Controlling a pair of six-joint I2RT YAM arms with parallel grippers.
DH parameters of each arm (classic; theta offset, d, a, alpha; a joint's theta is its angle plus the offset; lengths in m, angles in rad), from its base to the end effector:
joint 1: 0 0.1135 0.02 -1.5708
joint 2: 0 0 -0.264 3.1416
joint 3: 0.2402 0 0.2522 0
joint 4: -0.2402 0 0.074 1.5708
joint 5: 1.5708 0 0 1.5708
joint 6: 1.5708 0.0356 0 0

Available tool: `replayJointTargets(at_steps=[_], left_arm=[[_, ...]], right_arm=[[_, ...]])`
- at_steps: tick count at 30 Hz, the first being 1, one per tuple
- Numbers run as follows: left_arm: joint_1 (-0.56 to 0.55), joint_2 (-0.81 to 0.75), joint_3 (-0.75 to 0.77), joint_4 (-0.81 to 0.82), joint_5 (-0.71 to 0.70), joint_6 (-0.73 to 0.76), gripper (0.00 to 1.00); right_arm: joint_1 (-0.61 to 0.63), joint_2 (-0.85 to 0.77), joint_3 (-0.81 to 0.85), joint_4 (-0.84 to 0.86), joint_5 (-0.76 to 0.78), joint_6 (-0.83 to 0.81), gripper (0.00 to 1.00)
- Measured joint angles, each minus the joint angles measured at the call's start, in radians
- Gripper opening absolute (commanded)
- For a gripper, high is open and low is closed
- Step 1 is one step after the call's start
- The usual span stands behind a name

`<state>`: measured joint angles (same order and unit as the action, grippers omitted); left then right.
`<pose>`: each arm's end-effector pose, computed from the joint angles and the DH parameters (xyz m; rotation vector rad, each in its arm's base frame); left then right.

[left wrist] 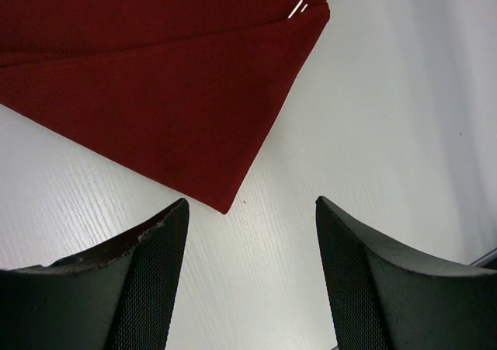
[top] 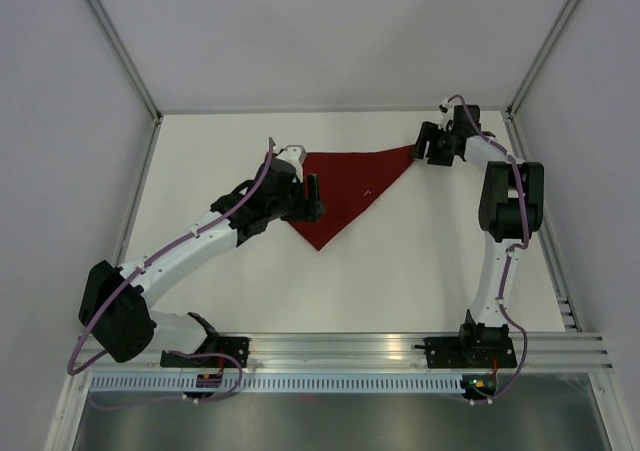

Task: Fold the napkin, place the utensils inside, and roll it up
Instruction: Fold the napkin at the center of the board.

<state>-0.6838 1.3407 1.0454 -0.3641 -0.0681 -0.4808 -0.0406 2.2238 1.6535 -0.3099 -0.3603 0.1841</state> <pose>0.2327 -0.1865 0.2896 0.1938 2.2793 -0.5514 0.4875 -0.0072 0.1587 0.1144 2.4356 0.5047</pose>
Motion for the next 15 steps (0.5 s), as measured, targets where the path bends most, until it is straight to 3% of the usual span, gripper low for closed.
replayJointTargets(at_steps=[12, 15], left_arm=[[0.0, 0.008, 0.0, 0.0, 0.0, 0.0, 0.71], [0.0, 0.008, 0.0, 0.0, 0.0, 0.0, 0.71]], right_arm=[[-0.022, 0.062, 0.039, 0.084, -0.091, 0.148, 0.67], [-0.022, 0.077, 0.045, 0.106, -0.097, 0.18, 0.56]])
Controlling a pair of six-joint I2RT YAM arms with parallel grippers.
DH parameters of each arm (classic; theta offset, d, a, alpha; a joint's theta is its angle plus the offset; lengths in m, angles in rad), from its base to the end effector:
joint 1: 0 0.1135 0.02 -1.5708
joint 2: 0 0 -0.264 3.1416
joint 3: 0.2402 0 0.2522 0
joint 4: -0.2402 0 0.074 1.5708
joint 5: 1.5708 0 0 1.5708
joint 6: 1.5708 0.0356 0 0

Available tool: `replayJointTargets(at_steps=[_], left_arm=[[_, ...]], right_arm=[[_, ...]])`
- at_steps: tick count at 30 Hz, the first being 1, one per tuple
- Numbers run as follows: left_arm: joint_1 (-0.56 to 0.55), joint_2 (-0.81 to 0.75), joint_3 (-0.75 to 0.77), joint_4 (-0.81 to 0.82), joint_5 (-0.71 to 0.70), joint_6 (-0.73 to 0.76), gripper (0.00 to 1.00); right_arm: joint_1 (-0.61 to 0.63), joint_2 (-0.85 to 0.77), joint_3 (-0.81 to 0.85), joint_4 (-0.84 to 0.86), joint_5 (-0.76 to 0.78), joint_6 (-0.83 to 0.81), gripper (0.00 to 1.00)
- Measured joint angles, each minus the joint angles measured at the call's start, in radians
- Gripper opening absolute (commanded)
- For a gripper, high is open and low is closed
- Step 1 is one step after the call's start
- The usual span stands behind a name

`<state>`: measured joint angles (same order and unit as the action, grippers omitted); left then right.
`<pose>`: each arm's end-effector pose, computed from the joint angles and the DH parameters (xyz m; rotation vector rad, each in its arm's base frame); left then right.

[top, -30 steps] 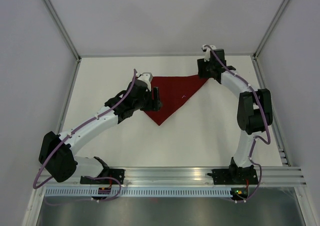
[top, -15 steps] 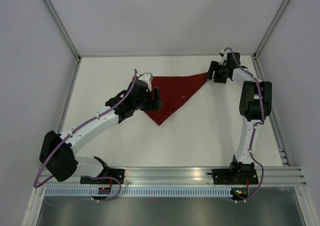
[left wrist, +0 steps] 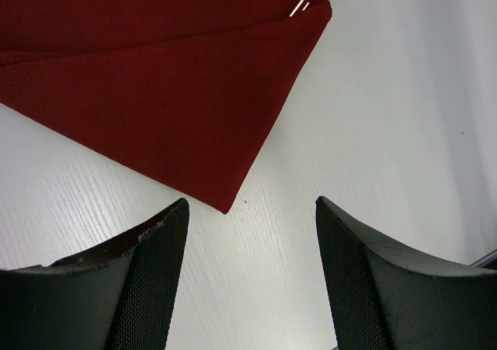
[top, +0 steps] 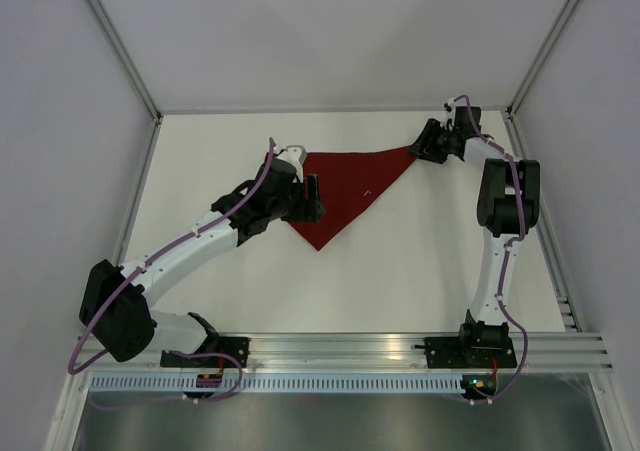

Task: Fold the napkin, place the utensils inside, and roll it up
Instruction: Fold the napkin at the center of the board.

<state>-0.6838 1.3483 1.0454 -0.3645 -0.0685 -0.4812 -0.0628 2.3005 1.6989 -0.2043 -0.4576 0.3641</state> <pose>0.2337 -0.1873 0.2874 0.1941 2.2868 -0.5468 0.5053 -0.0160 0.1447 0.2846 2.3591 0.6875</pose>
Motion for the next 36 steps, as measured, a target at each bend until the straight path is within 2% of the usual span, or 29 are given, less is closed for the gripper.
replayJointTargets(at_steps=[6, 7, 12, 18, 26, 36], left_arm=[[0.0, 0.0, -0.006, -0.001, 0.0, 0.0, 0.71], [0.0, 0.0, -0.008, 0.0, 0.0, 0.0, 0.71], [0.0, 0.0, -0.013, 0.001, 0.0, -0.001, 0.71], [0.0, 0.0, -0.034, 0.001, -0.002, -0.001, 0.71], [0.0, -0.003, -0.039, 0.005, -0.007, -0.026, 0.71], [0.003, -0.127, -0.072, 0.005, -0.034, -0.093, 0.71]], right_arm=[[0.0, 0.022, -0.001, 0.04, -0.015, 0.049, 0.3], [0.0, 0.022, -0.005, 0.042, -0.016, 0.054, 0.23], [0.0, 0.008, -0.072, 0.125, -0.02, 0.075, 0.11], [0.002, -0.095, -0.209, 0.197, -0.016, 0.055, 0.1], [0.049, -0.294, -0.306, 0.247, -0.004, -0.048, 0.09], [0.286, -0.526, -0.463, 0.232, 0.029, -0.294, 0.09]])
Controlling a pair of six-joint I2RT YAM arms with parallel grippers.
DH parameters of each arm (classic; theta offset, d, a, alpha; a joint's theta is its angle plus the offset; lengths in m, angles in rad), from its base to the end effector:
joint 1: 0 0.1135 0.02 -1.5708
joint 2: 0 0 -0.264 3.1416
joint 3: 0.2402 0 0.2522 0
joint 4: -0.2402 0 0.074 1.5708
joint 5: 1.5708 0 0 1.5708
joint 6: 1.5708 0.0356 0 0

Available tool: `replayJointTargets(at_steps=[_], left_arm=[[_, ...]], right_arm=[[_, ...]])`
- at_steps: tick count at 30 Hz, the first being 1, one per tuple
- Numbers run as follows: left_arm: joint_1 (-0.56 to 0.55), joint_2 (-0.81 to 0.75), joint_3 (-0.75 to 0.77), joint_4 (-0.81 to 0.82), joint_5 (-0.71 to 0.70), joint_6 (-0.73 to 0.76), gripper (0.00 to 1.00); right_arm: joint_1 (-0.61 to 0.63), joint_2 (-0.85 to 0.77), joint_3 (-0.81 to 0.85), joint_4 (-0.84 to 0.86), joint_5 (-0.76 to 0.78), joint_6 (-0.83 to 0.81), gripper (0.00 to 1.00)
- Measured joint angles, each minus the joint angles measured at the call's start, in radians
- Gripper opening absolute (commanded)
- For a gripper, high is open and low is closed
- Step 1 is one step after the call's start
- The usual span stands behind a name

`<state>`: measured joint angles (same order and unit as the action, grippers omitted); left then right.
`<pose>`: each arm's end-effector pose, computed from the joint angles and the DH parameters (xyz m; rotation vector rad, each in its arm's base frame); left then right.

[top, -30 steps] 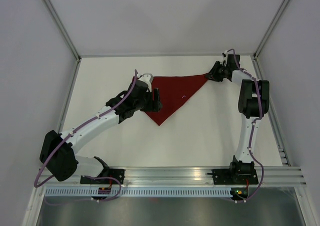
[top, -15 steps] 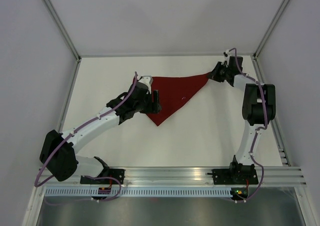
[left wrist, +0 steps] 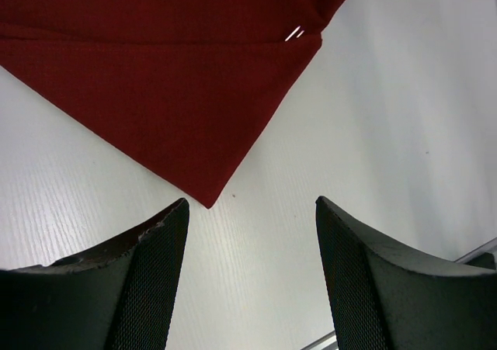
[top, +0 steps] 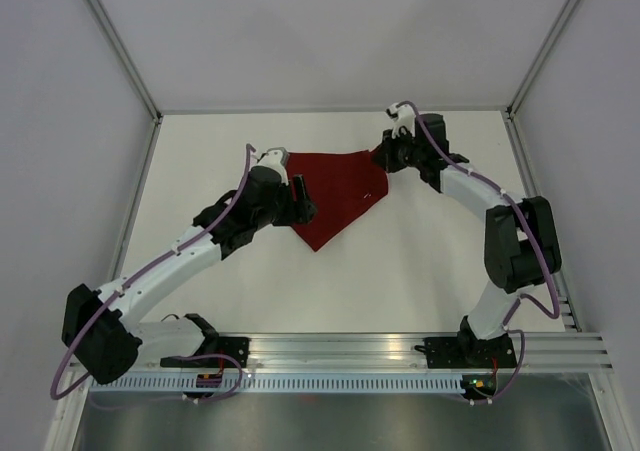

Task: Fold the napkin, place the utensils inside, and roll it up
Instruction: Fold the napkin at the center of the board.

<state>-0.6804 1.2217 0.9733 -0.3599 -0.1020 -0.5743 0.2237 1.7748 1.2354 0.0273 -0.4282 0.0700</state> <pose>0.2135 -0.1681 0.2970 0.0591 2.2387 -0.5937 0.3938 0.1047 0.2456 -0.4224 2.0485 0.6239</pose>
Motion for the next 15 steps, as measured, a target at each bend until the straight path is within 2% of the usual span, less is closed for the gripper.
replayJointTargets(at_steps=[15], left_arm=[[0.0, -0.293, -0.041, -0.021, -0.052, -0.11, 0.71]], right_arm=[[0.41, -0.016, -0.046, -0.14, 0.115, -0.322, 0.08]])
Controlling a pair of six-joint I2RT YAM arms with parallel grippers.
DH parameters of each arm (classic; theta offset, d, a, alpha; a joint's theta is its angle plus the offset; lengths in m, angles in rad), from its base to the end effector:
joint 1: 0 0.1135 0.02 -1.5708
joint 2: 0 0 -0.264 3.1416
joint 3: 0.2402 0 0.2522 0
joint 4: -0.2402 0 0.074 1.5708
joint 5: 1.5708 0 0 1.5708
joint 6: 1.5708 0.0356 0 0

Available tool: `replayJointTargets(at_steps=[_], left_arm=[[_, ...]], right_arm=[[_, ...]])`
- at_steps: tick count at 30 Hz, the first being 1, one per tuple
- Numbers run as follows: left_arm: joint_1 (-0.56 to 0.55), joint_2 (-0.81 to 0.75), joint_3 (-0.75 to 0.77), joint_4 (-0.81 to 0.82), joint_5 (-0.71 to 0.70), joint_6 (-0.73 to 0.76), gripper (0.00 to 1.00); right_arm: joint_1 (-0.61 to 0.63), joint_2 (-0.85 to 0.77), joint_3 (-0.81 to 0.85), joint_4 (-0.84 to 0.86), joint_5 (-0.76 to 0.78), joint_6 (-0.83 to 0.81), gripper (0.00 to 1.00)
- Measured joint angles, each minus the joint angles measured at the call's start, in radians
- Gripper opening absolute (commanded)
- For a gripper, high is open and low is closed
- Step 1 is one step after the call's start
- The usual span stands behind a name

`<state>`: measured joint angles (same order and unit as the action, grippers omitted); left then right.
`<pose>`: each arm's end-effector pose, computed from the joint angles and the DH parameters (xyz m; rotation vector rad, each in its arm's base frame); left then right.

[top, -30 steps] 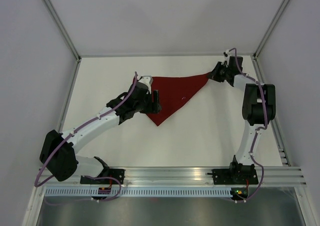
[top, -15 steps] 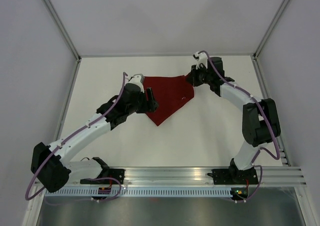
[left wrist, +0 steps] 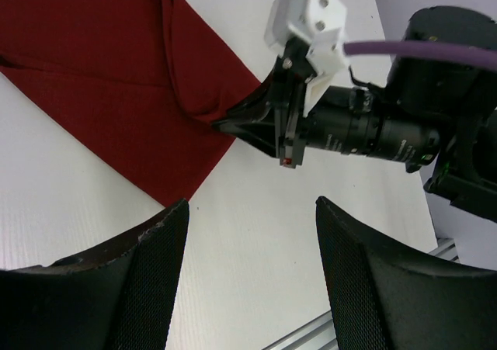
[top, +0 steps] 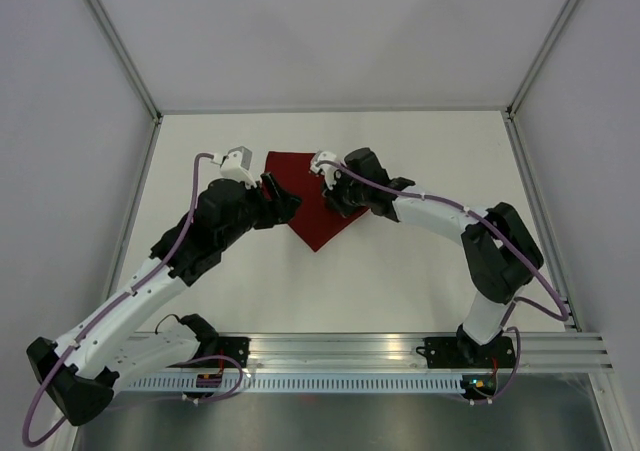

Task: Fold the napkin, place the utensils inside, and roll it up
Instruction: Fold the napkin at the center of the board.

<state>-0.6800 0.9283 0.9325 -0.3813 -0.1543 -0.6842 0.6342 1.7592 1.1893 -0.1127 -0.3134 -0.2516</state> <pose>0.1652 -0.1266 0.3457 -0.1101 2.0160 -0.7427 0.3091 0.2410 0.2231 -1.1256 1.9753 0.5567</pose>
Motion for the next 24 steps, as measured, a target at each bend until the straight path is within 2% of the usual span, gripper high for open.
replayJointTargets(at_steps=[7, 16, 22, 24], left_arm=[[0.0, -0.032, -0.015, -0.03, -0.003, -0.014, 0.71], [0.0, -0.042, -0.038, -0.043, -0.003, -0.024, 0.71], [0.0, -0.046, -0.04, -0.043, -0.003, -0.025, 0.72], [0.0, -0.05, -0.04, -0.043, -0.003, -0.025, 0.72]], right_arm=[[0.085, 0.049, -0.005, -0.008, 0.051, -0.058, 0.05], [0.136, 0.093, -0.024, -0.021, 0.084, -0.085, 0.06], [0.143, 0.104, -0.024, -0.024, 0.083, -0.087, 0.15], [0.143, 0.106, -0.024, -0.029, 0.082, -0.086, 0.22]])
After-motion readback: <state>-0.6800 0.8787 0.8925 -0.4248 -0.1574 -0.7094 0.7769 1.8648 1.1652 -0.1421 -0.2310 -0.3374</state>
